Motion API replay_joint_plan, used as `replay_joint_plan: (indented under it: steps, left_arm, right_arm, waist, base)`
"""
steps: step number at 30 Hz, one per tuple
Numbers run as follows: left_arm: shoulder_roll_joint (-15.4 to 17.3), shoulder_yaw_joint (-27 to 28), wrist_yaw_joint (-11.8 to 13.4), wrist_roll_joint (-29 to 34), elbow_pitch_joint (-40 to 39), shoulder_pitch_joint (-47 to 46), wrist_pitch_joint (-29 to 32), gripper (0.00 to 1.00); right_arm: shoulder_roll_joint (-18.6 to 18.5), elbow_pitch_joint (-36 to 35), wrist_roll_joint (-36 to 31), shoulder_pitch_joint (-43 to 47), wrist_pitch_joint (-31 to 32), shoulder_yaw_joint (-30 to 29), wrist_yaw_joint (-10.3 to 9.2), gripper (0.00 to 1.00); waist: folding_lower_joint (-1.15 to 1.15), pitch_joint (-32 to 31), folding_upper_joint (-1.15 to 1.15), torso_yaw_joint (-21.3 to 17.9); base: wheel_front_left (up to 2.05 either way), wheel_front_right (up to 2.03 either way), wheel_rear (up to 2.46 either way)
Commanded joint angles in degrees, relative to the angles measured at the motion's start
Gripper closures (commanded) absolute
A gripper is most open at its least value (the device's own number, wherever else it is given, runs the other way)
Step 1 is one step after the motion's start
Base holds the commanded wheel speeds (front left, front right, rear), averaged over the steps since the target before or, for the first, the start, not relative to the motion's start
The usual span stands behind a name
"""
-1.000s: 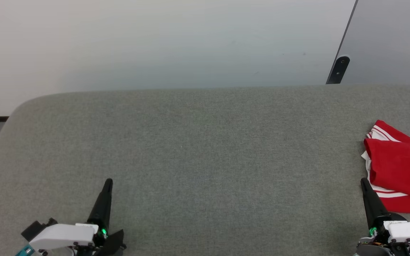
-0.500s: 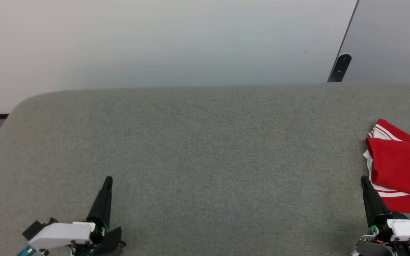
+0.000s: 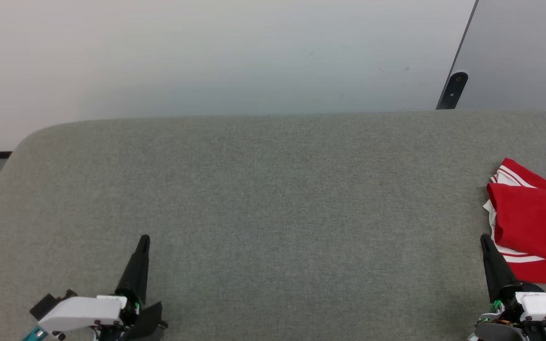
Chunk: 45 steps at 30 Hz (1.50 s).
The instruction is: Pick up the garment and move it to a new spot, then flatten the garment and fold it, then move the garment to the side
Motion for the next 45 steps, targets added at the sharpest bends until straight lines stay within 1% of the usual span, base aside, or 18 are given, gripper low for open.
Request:
replay_joint_plan:
  steps: [1, 45]
  left_arm:
    - [-0.1, 0.1, -0.3, -0.3, 0.1, -0.6, 0.1, 1.0]
    - [-0.1, 0.1, -0.3, -0.4, 0.1, -0.6, 0.0, 1.0]
  right_arm:
    - [0.2, -0.2, 0.2, -0.8, 0.2, -0.1, -0.06, 1.0]
    - [0.2, -0.2, 0.2, -0.8, 0.2, 0.0, -0.06, 1.0]
  waist:
    - [0.0, 0.0, 0.0, 0.0]
    - [0.0, 0.0, 0.0, 0.0]
  base:
    - [0.0, 0.0, 0.0]
    - [0.0, 0.0, 0.0]
